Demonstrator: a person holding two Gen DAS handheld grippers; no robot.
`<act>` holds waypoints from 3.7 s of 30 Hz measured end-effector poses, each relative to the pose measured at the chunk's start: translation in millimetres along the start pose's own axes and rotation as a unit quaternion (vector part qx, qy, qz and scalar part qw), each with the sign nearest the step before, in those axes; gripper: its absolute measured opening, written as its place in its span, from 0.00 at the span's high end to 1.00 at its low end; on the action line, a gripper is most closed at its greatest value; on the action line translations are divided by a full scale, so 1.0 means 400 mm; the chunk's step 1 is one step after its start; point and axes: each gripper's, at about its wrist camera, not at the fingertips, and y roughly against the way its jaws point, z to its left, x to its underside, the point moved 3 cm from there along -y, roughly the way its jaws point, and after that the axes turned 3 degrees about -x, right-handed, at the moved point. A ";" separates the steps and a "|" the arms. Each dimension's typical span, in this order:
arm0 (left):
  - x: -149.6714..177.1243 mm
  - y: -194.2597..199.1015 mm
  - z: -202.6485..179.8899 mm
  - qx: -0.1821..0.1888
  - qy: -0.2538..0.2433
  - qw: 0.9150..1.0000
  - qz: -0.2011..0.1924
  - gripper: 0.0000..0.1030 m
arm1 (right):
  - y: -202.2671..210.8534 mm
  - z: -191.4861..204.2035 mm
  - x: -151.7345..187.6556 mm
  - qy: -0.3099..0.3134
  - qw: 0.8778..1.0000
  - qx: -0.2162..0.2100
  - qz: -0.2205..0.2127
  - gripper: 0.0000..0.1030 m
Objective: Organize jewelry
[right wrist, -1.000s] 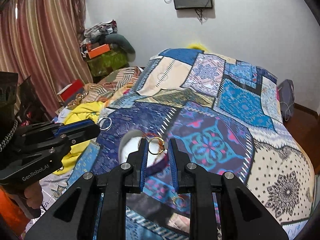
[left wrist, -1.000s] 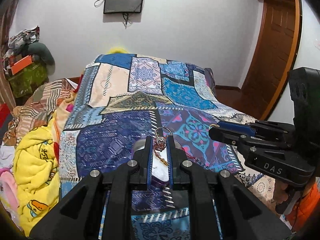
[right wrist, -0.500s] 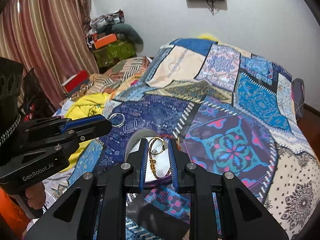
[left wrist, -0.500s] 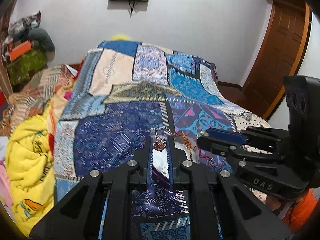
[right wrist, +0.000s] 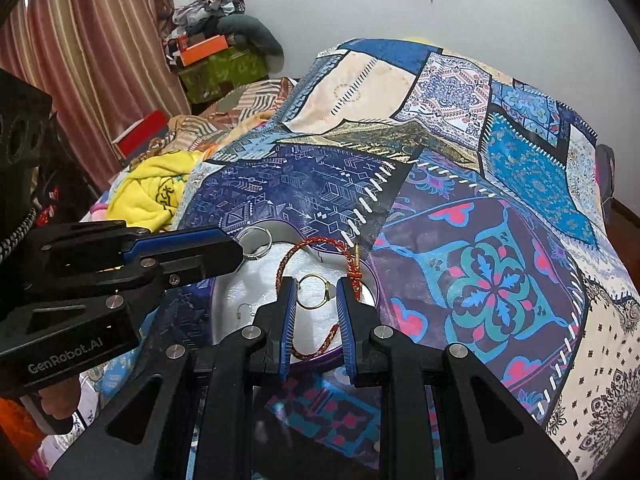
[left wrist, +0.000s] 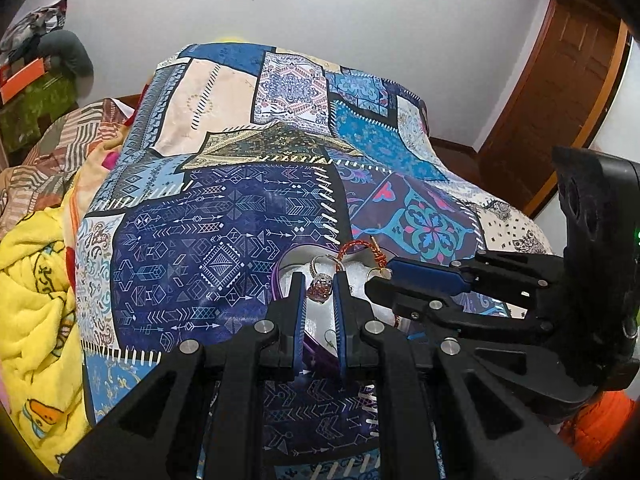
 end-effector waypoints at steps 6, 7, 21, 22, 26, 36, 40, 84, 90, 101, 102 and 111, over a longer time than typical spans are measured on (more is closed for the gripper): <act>0.000 -0.009 0.000 -0.001 0.001 1.000 0.005 0.89 | -0.009 0.002 0.002 0.004 1.000 0.005 0.003 0.82; 0.000 -0.009 0.001 -0.002 0.001 1.000 0.005 0.89 | -0.008 0.003 0.003 0.004 1.000 0.007 0.001 0.82; -0.012 0.052 -0.004 -0.025 -0.007 1.000 -0.017 0.78 | 0.021 0.021 0.010 0.018 1.000 0.021 -0.011 0.69; -0.014 0.061 -0.004 -0.026 -0.007 0.999 -0.020 0.77 | 0.028 0.021 0.009 0.017 0.999 0.024 -0.015 0.68; -0.015 0.088 -0.010 -0.033 -0.014 0.999 -0.028 0.75 | 0.050 0.015 0.006 0.015 0.999 0.033 -0.023 0.65; -0.007 0.140 -0.059 -0.041 -0.042 0.997 -0.040 0.73 | 0.149 -0.031 0.002 -0.016 0.997 0.053 -0.054 0.65; 0.002 0.148 -0.083 -0.037 -0.050 0.997 -0.038 0.72 | 0.199 -0.066 0.007 -0.033 0.995 0.071 -0.067 0.64; 0.146 -0.013 -0.219 0.012 -0.096 0.993 0.071 0.70 | 0.106 -0.124 0.212 -0.065 0.997 0.032 0.027 0.95; 0.139 -0.054 -0.263 0.027 -0.100 0.992 0.078 0.70 | 0.155 -0.174 0.224 -0.089 0.995 0.049 0.011 0.95; 0.107 -0.155 -0.308 0.018 -0.084 0.992 0.097 0.70 | 0.239 -0.258 0.254 -0.127 0.990 0.065 -0.005 0.94; 0.106 -0.162 -0.309 0.017 -0.082 0.992 0.098 0.70 | 0.238 -0.263 0.255 -0.132 0.990 0.058 -0.001 0.90; 0.095 -0.169 -0.268 0.040 -0.054 0.992 0.102 0.93 | 0.204 -0.227 0.260 -0.123 0.992 0.035 0.017 0.67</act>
